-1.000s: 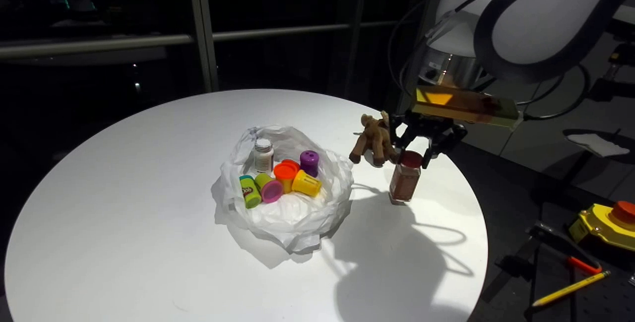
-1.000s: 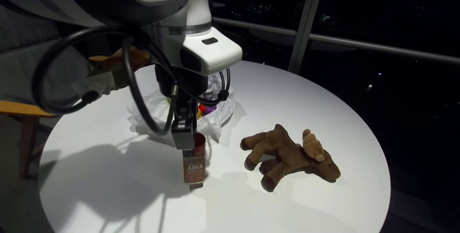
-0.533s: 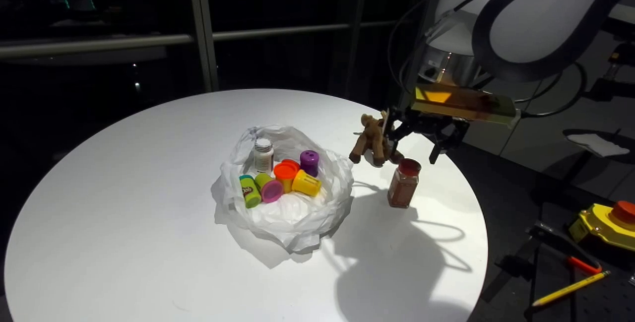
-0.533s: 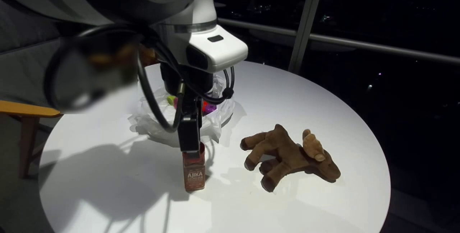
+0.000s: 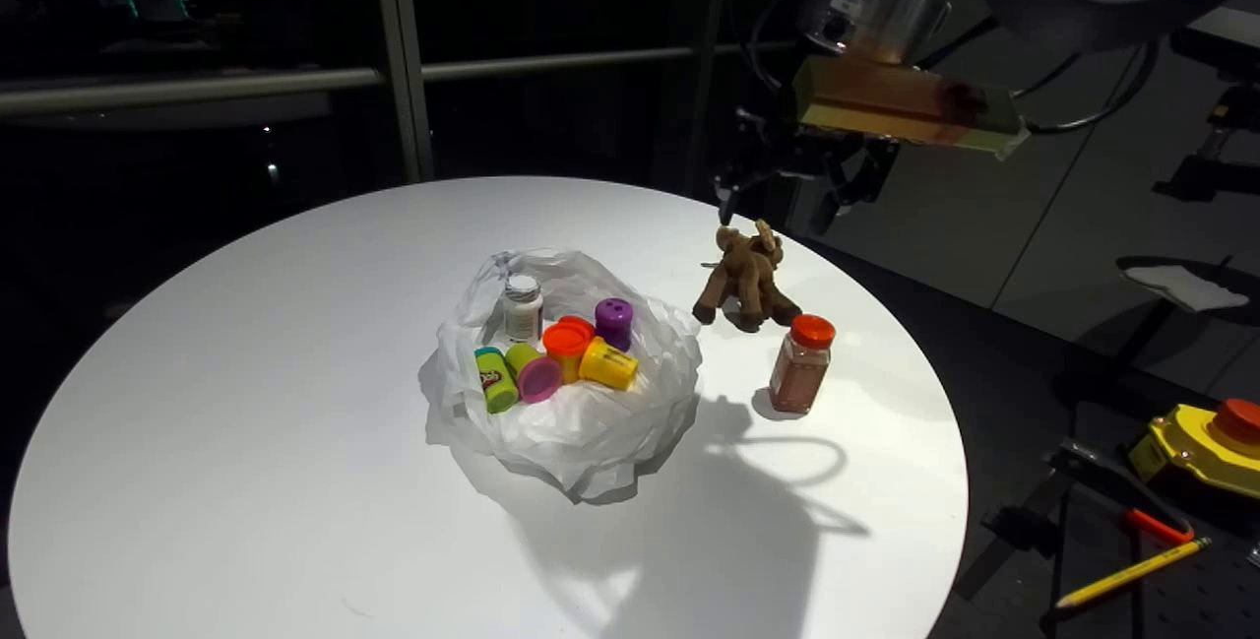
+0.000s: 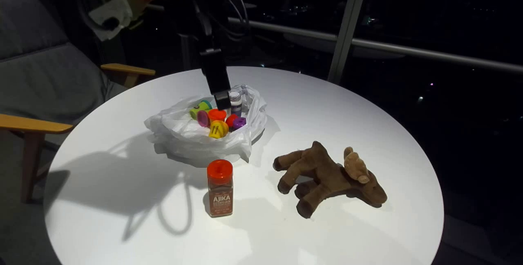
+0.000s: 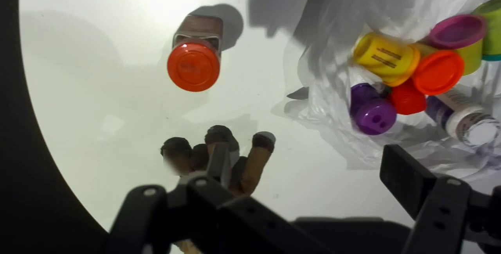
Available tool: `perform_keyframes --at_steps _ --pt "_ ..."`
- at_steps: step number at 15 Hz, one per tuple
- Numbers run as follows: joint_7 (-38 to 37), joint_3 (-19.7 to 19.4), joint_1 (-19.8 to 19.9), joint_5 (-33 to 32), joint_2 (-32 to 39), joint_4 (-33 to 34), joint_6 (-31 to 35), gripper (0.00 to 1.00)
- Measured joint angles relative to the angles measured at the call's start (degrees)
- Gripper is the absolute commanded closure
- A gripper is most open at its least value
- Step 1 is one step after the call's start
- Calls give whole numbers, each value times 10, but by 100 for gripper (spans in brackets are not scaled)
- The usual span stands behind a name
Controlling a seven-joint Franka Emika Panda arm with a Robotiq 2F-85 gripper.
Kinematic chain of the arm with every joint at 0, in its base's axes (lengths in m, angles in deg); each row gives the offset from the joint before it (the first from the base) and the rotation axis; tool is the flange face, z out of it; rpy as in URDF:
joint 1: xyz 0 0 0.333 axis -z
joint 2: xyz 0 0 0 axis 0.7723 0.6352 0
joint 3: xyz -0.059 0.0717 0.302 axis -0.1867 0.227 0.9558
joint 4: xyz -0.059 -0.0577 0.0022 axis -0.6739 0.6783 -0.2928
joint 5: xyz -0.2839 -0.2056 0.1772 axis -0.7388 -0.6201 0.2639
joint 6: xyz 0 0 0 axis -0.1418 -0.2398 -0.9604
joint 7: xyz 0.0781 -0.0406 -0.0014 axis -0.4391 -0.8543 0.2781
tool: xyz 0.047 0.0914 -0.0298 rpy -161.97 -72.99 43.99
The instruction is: Remove the objects from the plastic and put them on the table.
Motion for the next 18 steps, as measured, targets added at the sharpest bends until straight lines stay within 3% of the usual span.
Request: perform_keyframes --at_steps 7,18 --pt "92 75 -44 -3 66 131 -100 0" --pt "245 58 -80 15 326 403 -159 0"
